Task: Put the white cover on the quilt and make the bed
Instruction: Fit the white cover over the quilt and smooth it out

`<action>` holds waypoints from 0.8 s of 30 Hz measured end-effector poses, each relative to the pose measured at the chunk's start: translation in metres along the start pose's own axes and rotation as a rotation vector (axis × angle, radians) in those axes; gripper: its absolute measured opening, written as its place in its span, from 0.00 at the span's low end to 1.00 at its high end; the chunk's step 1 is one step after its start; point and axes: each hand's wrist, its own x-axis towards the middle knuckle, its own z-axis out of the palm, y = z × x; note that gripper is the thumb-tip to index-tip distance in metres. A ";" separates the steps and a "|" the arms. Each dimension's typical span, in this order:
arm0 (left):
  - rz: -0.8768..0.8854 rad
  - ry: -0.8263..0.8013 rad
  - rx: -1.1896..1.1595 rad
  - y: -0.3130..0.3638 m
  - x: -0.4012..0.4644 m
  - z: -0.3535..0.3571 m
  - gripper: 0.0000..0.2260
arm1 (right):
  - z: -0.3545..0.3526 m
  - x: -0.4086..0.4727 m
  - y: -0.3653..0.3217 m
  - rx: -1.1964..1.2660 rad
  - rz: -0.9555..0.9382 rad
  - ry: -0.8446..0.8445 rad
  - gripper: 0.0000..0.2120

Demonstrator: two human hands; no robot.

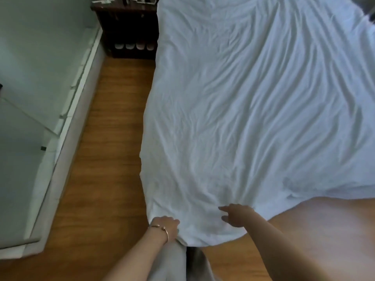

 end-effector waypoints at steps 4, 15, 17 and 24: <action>-0.064 0.087 -0.207 -0.033 -0.018 -0.016 0.20 | 0.003 0.001 -0.055 0.287 -0.033 0.050 0.24; -0.129 0.048 -0.400 -0.237 -0.020 -0.098 0.17 | -0.066 0.060 -0.236 0.575 0.097 -0.030 0.18; -0.142 0.047 -0.414 -0.289 -0.022 -0.122 0.19 | -0.092 0.071 -0.268 0.611 0.149 0.005 0.18; -0.133 0.092 -0.566 -0.397 -0.008 -0.219 0.15 | -0.261 0.120 -0.363 0.685 0.063 0.087 0.17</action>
